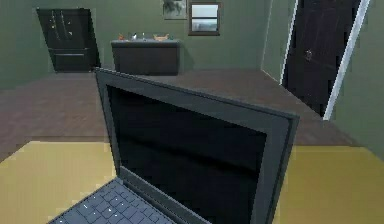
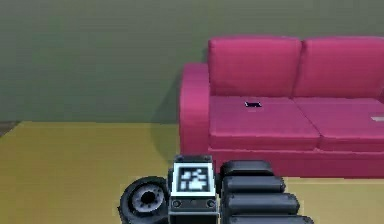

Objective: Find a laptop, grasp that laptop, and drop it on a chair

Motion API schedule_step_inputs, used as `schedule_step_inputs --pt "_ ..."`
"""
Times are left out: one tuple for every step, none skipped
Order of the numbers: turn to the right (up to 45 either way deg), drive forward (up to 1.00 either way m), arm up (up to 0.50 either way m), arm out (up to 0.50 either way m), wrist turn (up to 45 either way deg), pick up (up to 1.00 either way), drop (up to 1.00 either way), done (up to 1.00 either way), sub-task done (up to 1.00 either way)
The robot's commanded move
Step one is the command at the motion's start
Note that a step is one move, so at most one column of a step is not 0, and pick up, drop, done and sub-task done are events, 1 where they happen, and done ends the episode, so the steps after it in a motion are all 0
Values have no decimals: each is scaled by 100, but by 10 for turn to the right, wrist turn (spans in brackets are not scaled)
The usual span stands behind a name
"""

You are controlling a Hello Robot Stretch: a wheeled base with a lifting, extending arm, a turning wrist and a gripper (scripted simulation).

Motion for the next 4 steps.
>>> schedule_step_inputs --pt "450 0 0 0 0 0 0 0 0" --pt "450 0 0 0 0 0 0 0 0" --pt "90 0 0 0 0 0 0 0 0" --pt "30 0 0 0 0 0 0 0 0"
